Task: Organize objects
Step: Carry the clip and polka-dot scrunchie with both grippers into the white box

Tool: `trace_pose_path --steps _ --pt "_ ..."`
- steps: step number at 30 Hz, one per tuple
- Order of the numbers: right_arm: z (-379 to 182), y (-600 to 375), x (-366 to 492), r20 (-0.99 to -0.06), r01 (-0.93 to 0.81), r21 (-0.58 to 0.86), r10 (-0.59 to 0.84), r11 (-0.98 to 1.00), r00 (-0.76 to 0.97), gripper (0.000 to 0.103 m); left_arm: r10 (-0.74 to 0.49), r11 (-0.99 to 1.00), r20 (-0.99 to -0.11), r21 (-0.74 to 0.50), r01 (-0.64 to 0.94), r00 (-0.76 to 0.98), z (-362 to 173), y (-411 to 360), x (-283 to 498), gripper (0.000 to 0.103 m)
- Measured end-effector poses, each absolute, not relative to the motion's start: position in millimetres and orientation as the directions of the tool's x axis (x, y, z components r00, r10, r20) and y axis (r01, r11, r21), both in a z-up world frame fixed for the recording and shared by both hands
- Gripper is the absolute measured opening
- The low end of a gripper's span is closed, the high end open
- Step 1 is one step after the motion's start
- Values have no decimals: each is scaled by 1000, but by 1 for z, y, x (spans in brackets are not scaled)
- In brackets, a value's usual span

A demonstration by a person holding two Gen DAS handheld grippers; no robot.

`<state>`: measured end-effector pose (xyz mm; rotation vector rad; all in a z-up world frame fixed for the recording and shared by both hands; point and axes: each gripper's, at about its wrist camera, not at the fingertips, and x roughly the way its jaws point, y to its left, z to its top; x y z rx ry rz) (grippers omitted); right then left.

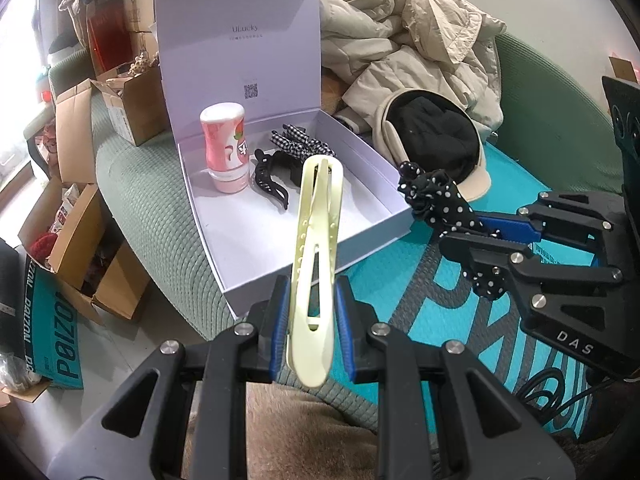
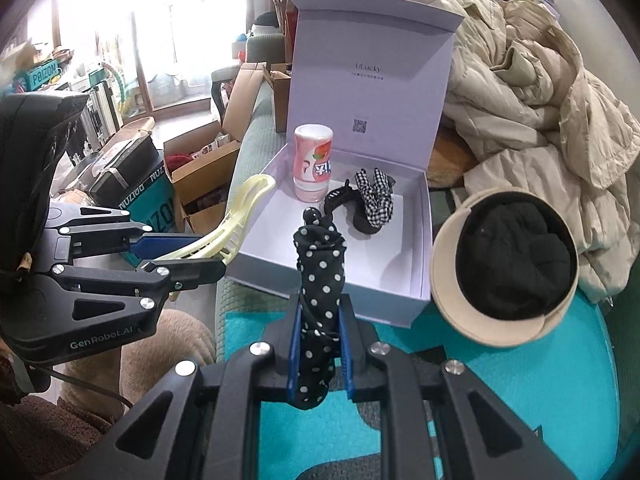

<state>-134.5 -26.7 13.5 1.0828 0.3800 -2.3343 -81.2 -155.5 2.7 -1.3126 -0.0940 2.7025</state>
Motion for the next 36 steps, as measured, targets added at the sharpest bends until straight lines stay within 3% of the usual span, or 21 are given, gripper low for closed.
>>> trace_pose_path --steps 36 --pt "-22 -24 -215 -803 545 54 -361 -837 -474 16 168 -986 -821 -140 -93 -546 -34 -165 -156 21"
